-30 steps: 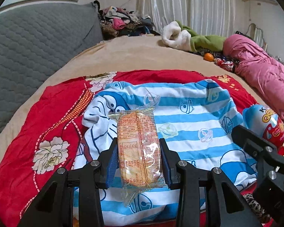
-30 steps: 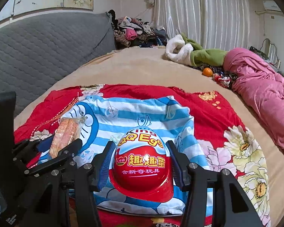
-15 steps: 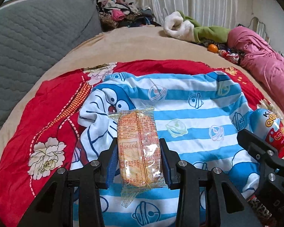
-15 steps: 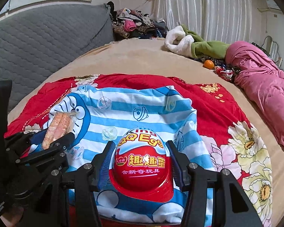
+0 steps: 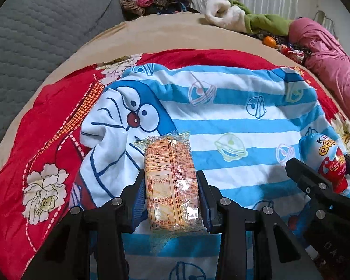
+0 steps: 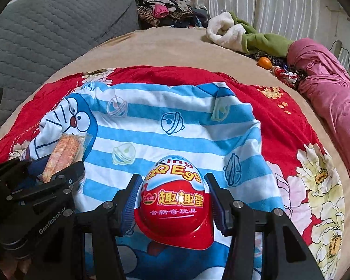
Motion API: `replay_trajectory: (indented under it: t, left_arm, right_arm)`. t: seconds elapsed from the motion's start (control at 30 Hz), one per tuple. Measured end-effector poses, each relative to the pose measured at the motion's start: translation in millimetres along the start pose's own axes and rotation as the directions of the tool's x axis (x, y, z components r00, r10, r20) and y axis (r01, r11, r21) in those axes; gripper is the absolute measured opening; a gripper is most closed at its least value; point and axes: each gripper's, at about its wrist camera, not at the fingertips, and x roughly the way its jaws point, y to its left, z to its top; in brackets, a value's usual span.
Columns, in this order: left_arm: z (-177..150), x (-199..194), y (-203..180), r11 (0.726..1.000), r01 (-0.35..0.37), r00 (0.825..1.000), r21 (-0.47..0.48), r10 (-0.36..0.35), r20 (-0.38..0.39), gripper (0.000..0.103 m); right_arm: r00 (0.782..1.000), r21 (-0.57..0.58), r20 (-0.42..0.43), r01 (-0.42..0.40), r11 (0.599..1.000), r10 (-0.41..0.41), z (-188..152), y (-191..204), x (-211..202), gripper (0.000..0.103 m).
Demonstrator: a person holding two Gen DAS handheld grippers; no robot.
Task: Organize objects
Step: 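Lower the cake package into the striped tray while right gripper lowers the egg beside it, then open left gripper releasing the cake package while right gripper releases the egg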
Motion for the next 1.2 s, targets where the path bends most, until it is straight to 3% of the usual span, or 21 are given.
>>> replay_trajectory:
  t: [0.4,0.8,1.2]
  left_arm:
    - [3.5,15.1,0.7,1.0,-0.001,0.999,-0.003,0.001,-0.045,0.042]
    - [1.7,15.6,4.5,1.0,0.006,0.999,-0.013,-0.007,-0.047,0.044]
    - [-1.9,14.0,11.2,1.0,-0.003,0.996,-0.031,0.0,-0.094,0.063]
  right_arm:
    - [0.996,-0.005,-0.093,-0.001,1.0,0.0,5.9,3.0,31.9,0.055]
    - [0.993,-0.007,-0.12,-0.002,1.0,0.001,1.3,3.5,39.0,0.055]
    - [0.988,-0.004,-0.156,0.016,1.0,-0.016,-4.9,0.9,33.5,0.066]
